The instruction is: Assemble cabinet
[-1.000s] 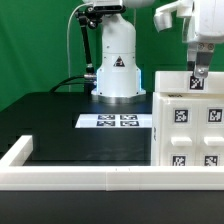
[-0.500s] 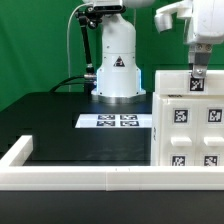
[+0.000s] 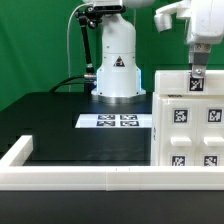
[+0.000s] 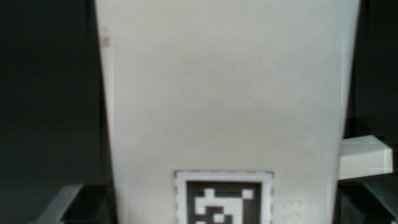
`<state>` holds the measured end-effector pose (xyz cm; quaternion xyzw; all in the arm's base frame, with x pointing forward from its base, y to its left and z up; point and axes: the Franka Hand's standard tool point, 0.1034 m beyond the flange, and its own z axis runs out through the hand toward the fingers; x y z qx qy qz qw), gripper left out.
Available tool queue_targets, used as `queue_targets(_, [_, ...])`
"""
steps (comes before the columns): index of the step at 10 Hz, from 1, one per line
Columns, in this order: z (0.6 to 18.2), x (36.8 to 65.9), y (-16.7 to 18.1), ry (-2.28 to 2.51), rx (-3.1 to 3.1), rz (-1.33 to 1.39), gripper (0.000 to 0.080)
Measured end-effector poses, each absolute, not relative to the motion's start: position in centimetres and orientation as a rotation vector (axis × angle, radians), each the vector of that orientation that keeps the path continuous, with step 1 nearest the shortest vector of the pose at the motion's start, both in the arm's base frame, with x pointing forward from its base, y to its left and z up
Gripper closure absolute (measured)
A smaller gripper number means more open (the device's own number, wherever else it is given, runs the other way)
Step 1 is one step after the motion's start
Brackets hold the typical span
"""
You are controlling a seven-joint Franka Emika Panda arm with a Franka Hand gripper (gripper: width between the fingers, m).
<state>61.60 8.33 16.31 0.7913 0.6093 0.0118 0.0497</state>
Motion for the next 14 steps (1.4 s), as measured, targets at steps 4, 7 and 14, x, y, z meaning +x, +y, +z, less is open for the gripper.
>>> queue_targets(4, [16.29,61.58,8.35,1.501,2.652,0.057,0.0241])
queue_targets(7, [16.26,61.50,8.49,1.071,2.862,0.075,0.0240])
queue_targets(14, [16.24,61.78,8.90,0.067,3.078,0.176,0.0240])
